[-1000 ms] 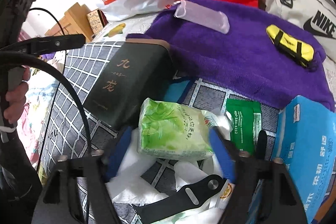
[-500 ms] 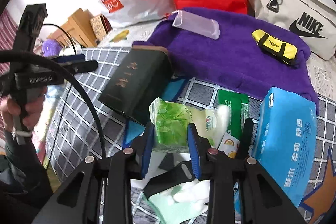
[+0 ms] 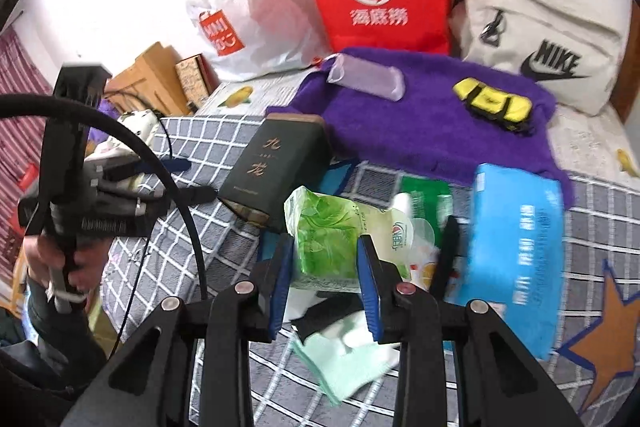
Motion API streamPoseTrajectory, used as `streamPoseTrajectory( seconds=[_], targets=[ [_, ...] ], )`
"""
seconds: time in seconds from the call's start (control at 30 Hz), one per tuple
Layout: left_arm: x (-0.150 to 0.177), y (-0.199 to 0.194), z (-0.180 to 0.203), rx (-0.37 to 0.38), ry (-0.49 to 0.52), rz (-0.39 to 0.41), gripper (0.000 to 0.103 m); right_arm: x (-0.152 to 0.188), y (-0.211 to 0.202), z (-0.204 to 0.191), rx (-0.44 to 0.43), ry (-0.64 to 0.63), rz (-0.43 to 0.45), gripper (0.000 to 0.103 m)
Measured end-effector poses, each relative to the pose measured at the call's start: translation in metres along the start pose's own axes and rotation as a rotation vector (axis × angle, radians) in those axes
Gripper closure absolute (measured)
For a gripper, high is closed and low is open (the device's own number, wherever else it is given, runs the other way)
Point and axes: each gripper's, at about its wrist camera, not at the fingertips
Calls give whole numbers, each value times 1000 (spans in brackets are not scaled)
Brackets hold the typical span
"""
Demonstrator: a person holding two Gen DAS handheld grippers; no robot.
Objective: Organize soft objects
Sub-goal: 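Grasp the green wet-wipes pack with the right tool while the left tool grasps the white pad, then place the green pack on the towel and open the right tool while the left carries the white pad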
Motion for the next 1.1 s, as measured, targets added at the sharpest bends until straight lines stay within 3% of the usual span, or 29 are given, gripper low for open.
streamPoseTrajectory(
  seconds=[0.37,0.73,0.83,0.9,0.97,1.1],
  targets=[
    [29,22,48,226,4,-76,20,4,-47,20,76,14,98,71],
    [22,59,65,302,-114,-161,20,17,-48,40,57,35,90,71],
    [20,72,66,287,-143,-190,20,20,-45,45,46,44,80,71],
    [19,79,67,266,-152,-197,26,22,-45,48,42,40,76,71],
    [20,84,68,260,-155,-192,39,24,-45,51,39,45,74,71],
    [23,83,72,246,-137,-192,41,27,-45,54,37,47,71,71]
  ],
)
Point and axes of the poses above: each gripper's, at about its wrist camera, not at the fingertips, and y roughly the way its jaws point, z to its right, x to its underside, and after that the axes turned 6 degrees about x, right-handed
